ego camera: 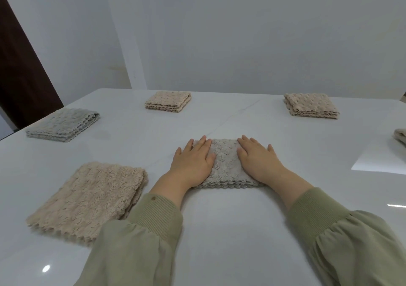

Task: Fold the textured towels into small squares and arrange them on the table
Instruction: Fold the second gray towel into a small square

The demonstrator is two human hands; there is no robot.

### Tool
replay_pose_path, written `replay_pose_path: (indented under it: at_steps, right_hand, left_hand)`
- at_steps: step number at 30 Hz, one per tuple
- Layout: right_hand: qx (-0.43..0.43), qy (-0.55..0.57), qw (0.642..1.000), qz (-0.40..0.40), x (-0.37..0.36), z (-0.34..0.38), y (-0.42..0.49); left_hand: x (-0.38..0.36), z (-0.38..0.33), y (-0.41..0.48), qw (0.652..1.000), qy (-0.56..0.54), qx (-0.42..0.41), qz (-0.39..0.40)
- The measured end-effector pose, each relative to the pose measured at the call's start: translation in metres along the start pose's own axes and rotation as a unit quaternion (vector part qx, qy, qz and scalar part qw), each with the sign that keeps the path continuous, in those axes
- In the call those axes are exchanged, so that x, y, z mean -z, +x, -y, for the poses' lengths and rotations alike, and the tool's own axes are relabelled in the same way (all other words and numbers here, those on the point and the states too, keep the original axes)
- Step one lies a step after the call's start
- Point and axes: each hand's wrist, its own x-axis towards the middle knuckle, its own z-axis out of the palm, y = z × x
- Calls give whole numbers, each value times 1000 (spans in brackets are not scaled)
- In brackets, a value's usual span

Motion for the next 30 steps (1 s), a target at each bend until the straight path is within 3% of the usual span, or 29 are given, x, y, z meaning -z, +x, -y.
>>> replay_pose_path:
  at_steps: [3, 11, 16, 18, 20, 24, 28, 30]
  right_hand:
    - [-49, 32, 996, -61, 4, -5, 10]
    - [-72, 94, 991, -65, 14, -2, 17]
    - [-49, 317, 946, -56, 17, 4, 11]
    - [-50, 452, 889, -57, 17, 4, 8]
    - [-44, 608, 793, -26, 20, 4, 5]
    - [-34, 759, 650, 38, 24, 3, 1]
    - [-49, 832, 548, 71, 20, 2, 0]
    - [-55, 841, 528, 103, 19, 5, -2]
  left_hand:
    - [1, 0, -1, 1000, -7, -4, -4]
    - [2, -2, 1, 1000, 2, -4, 12]
    - [3, -3, 0, 998, -54, 4, -31]
    - [5, -4, -1, 988, -140, 25, -61]
    - [10, -5, -3, 959, -269, 58, -70]
    - [15, -1, 1, 851, -513, 87, -70]
    - [17, -5, -1, 766, -634, 91, -61]
    - [15, -8, -1, 744, -652, 99, -104]
